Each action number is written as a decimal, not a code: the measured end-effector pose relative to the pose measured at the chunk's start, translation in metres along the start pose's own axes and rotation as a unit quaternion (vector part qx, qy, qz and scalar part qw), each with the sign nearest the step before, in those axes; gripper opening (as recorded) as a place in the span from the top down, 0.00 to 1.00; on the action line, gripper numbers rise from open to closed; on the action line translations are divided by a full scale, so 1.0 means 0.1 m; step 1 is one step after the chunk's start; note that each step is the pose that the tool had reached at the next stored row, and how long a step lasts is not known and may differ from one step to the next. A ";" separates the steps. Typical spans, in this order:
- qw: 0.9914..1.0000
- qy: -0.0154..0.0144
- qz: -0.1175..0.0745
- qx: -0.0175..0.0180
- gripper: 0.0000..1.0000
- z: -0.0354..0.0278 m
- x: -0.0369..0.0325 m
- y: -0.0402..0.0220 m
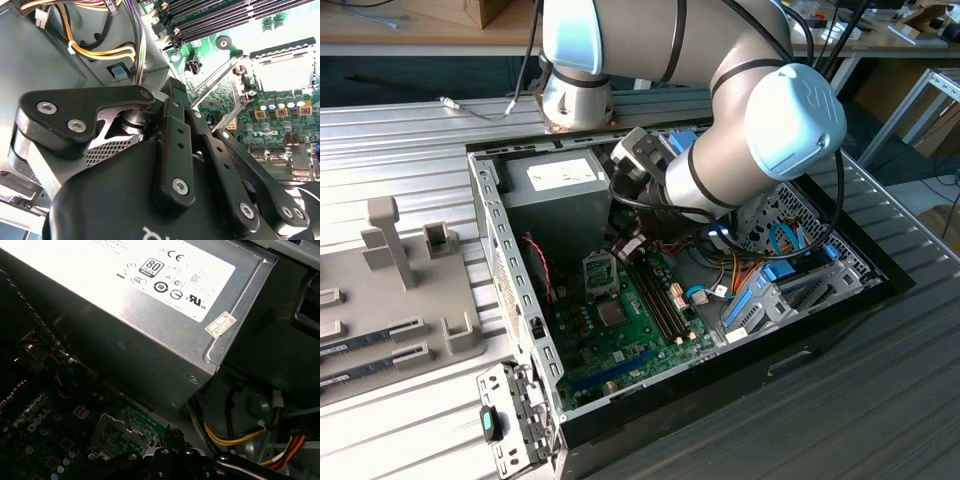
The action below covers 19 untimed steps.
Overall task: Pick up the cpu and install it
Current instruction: 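Close the cpu cover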
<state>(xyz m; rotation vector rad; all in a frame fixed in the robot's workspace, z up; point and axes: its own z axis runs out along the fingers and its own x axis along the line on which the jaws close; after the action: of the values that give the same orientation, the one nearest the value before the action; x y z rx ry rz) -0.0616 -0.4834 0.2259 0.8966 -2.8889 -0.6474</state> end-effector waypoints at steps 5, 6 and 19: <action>1.000 -0.001 0.000 -0.002 0.89 -0.010 0.012 -0.015; 1.000 -0.001 0.000 -0.002 0.89 -0.012 0.013 -0.015; 1.000 -0.004 -0.001 -0.006 0.89 -0.081 0.010 0.010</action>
<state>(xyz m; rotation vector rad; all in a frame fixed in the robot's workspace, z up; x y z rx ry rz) -0.0616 -0.4863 0.2336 0.8984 -2.8879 -0.6704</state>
